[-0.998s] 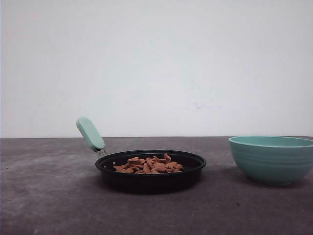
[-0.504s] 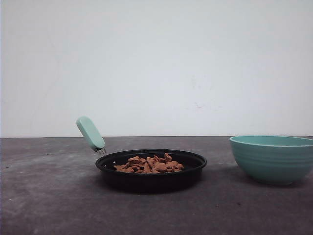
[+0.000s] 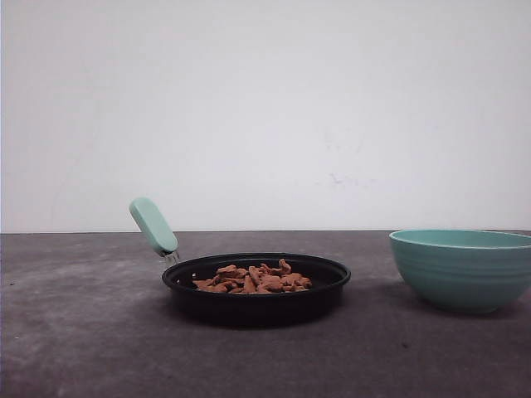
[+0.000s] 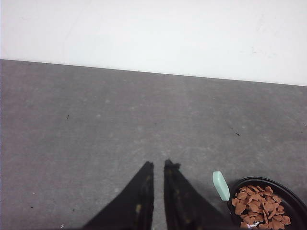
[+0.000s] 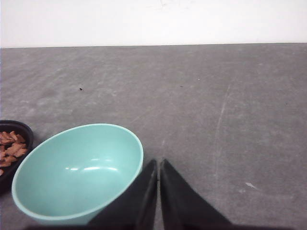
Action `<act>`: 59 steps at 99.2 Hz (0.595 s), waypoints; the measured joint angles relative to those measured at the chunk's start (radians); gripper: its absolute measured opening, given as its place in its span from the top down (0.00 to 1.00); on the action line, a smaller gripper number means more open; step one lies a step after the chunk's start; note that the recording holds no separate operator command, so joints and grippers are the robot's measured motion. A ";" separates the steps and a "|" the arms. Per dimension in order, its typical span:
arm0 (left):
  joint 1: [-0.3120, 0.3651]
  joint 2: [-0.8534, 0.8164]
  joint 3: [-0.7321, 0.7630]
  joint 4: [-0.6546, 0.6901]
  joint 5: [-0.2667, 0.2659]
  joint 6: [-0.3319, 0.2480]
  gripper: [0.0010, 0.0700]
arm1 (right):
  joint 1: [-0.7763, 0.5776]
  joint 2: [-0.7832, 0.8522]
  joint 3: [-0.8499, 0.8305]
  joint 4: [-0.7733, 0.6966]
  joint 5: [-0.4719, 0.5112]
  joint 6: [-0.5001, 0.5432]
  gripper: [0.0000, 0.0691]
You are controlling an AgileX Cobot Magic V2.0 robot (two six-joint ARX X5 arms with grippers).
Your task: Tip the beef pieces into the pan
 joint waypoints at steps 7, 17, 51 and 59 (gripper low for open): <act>0.000 0.000 0.000 0.000 0.000 0.000 0.99 | 0.000 0.000 0.000 0.000 0.000 0.000 0.98; 0.000 0.000 0.000 0.000 0.000 0.000 0.99 | 0.000 0.000 0.000 0.000 0.000 0.000 0.98; 0.107 -0.114 -0.181 0.232 0.082 0.090 0.99 | 0.000 0.000 0.000 0.000 -0.001 0.001 0.98; 0.162 -0.193 -0.340 0.370 0.143 0.099 0.99 | 0.000 0.000 0.000 0.001 -0.001 0.002 0.98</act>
